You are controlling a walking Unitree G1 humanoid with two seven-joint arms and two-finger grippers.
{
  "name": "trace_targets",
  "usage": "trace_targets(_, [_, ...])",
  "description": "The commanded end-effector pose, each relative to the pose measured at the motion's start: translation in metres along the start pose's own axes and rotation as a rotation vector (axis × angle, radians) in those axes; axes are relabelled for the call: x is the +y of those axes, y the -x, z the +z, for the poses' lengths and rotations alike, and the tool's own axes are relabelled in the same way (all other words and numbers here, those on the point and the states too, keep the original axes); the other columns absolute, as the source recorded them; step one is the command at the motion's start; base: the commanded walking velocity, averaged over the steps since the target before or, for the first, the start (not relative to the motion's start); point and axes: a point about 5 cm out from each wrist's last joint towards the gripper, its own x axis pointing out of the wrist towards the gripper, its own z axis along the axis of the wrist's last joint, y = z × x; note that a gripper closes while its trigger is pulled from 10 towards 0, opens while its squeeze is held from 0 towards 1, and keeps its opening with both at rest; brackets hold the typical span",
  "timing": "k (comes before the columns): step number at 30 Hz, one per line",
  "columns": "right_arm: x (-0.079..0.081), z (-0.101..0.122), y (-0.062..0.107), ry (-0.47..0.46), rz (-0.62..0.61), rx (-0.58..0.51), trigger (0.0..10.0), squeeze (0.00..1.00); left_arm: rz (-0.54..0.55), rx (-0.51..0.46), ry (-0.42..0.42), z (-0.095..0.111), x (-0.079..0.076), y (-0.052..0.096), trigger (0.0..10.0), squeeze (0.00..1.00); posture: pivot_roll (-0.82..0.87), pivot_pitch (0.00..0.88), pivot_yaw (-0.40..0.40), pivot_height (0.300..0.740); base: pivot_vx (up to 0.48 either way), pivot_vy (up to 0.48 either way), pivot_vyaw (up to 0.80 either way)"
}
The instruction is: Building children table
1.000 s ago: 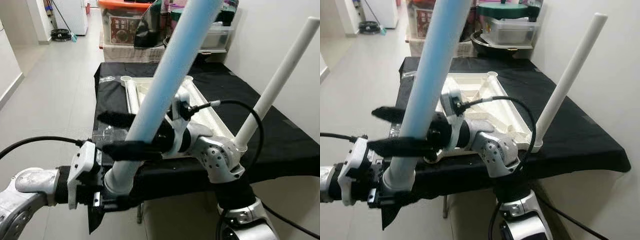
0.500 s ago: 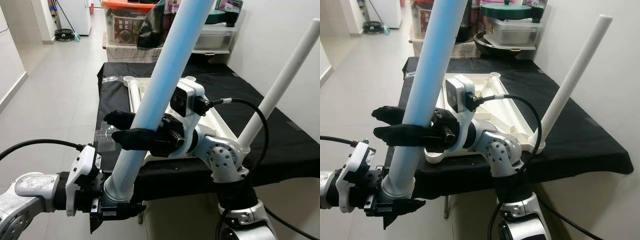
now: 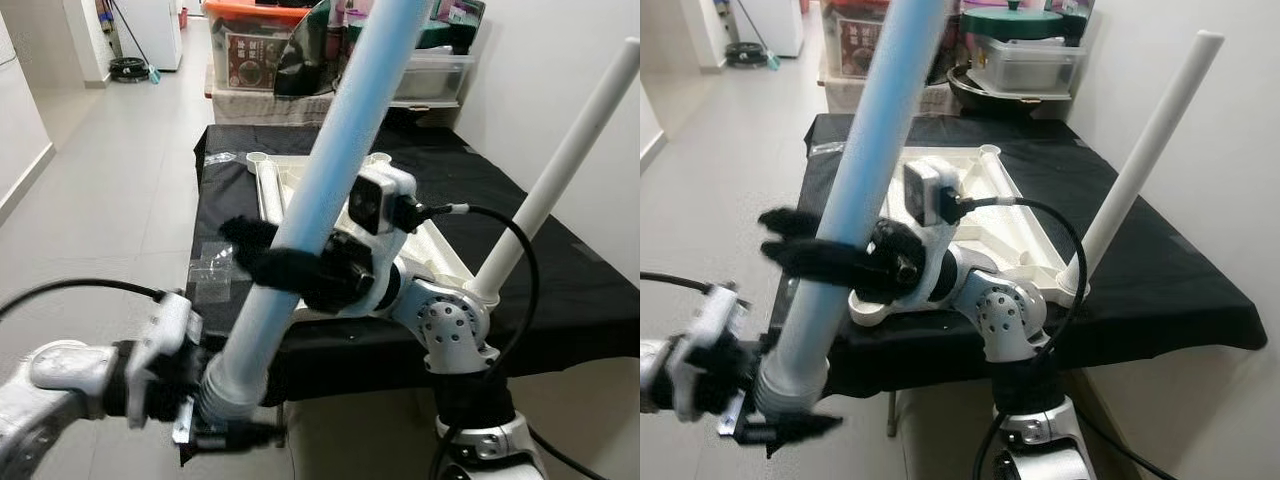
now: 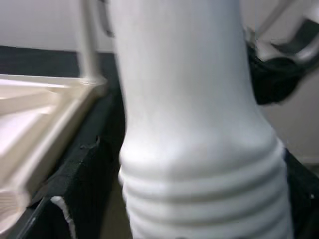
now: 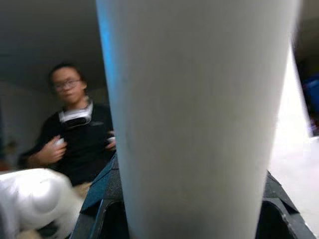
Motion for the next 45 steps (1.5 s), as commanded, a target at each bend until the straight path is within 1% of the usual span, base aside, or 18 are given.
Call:
trace_targets(1, [-0.010, 0.005, 0.007, 0.016, -0.064, -0.018, 0.0, 0.00, 0.145, -0.011, 0.007, 0.002, 0.007, 0.019, 10.0, 1.00, 0.10, 0.000, -0.099, 0.740, 0.000, 0.000, 0.00])
trace_targets(3, [-0.014, 0.007, 0.011, 0.024, -0.087, -0.021, 0.0, 0.00, 0.183, -0.012, 0.006, 0.002, 0.009, 0.025, 10.0, 1.00, 0.10, 0.000, -0.099, 0.740, 0.000, 0.000, 0.00])
trace_targets(4, [-0.019, 0.010, 0.019, 0.063, -0.129, 0.007, 0.0, 0.00, 0.254, -0.020, 0.011, 0.001, 0.010, 0.036, 10.0, 0.71, 0.10, 0.000, -0.099, 0.740, 0.000, 0.000, 0.00])
trace_targets(6, [-0.020, 0.011, 0.020, 0.073, -0.138, 0.016, 0.0, 0.00, 0.266, -0.023, 0.013, 0.001, 0.011, 0.038, 10.0, 0.71, 0.10, 0.000, -0.099, 0.740, 0.000, 0.000, 0.00])
trace_targets(7, [-0.023, 0.011, 0.025, 0.098, -0.167, 0.043, 0.0, 0.00, 0.306, -0.035, 0.006, 0.002, 0.011, 0.044, 10.0, 0.00, 0.11, 0.000, -0.108, 0.740, 0.000, 0.000, 0.00])
trace_targets(9, [-0.028, 0.012, 0.031, 0.125, -0.205, 0.068, 0.0, 0.00, 0.360, -0.057, 0.002, 0.003, 0.012, 0.051, 10.0, 0.00, 0.12, 0.000, -0.114, 0.740, 0.000, 0.000, 0.00])
trace_targets(10, [-0.039, 0.015, 0.041, 0.210, -0.309, 0.135, 0.0, 0.00, 0.470, -0.075, -0.001, 0.002, 0.012, 0.064, 10.0, 0.00, 0.12, 0.000, -0.119, 0.740, 0.000, 0.000, 0.00])
trace_targets(13, [-0.042, 0.015, 0.044, 0.244, -0.344, 0.160, 0.0, 0.00, 0.501, -0.072, 0.001, -0.001, 0.011, 0.067, 10.0, 0.00, 0.12, 0.000, -0.119, 0.740, 0.000, 0.000, 0.00])
trace_targets(15, [-0.059, 0.010, 0.050, 0.347, -0.509, 0.239, 0.0, 0.00, 0.653, -0.050, 0.009, -0.010, 0.016, 0.075, 10.0, 0.00, 0.13, 0.000, -0.121, 0.740, 0.000, 0.000, 0.00])
trace_targets(16, [-0.059, 0.010, 0.050, 0.347, -0.509, 0.239, 0.0, 0.00, 0.653, -0.050, 0.009, -0.010, 0.016, 0.075, 10.0, 0.00, 0.13, 0.000, -0.121, 0.740, 0.000, 0.000, 0.00])
trace_targets(17, [-0.067, 0.007, 0.052, 0.396, -0.595, 0.272, 0.0, 0.00, 0.747, -0.034, 0.021, -0.017, 0.019, 0.079, 10.0, 0.00, 0.13, 0.000, -0.121, 0.740, 0.000, 0.000, 0.00])
trace_targets(19, [-0.067, 0.007, 0.052, 0.396, -0.595, 0.272, 0.0, 0.00, 0.747, -0.034, 0.021, -0.017, 0.019, 0.079, 10.0, 0.00, 0.13, 0.000, -0.121, 0.740, 0.000, 0.000, 0.00])
trace_targets(20, [-0.073, 0.003, 0.053, 0.433, -0.654, 0.294, 0.0, 0.00, 0.840, 0.000, 0.043, -0.027, 0.023, 0.082, 10.0, 0.00, 0.14, 0.000, -0.124, 0.740, 0.000, 0.000, 0.00])
trace_targets(21, [-0.077, -0.003, 0.053, 0.450, -0.685, 0.313, 0.0, 0.00, 0.872, 0.022, 0.070, -0.038, 0.019, 0.078, 10.0, 0.00, 0.15, 0.000, -0.123, 0.740, 0.000, 0.000, 0.00])
trace_targets(26, [-0.084, -0.015, 0.051, 0.482, -0.718, 0.392, 0.0, 0.00, 0.859, 0.008, 0.129, -0.050, 0.009, 0.060, 10.0, 0.00, 0.16, 0.000, -0.133, 0.740, 0.000, 0.000, 0.00])
trace_targets(34, [-0.099, -0.017, 0.054, 0.555, -0.839, 0.443, 0.0, 0.00, 0.860, -0.049, 0.176, -0.054, 0.005, 0.049, 10.0, 0.00, 0.16, 0.000, -0.133, 0.740, 0.000, 0.000, 0.00])
trace_targets(40, [-0.105, -0.024, 0.053, 0.596, -0.905, 0.420, 0.0, 0.00, 0.885, -0.077, 0.195, -0.057, 0.004, 0.039, 10.0, 0.00, 0.17, 0.000, -0.131, 0.740, 0.000, 0.000, 0.00])
trace_targets(45, [-0.107, -0.024, 0.051, 0.567, -0.948, 0.365, 0.0, 0.00, 0.898, -0.080, 0.203, -0.060, 0.005, 0.037, 10.0, 0.00, 0.16, 0.000, -0.125, 0.740, 0.000, 0.000, 0.00])
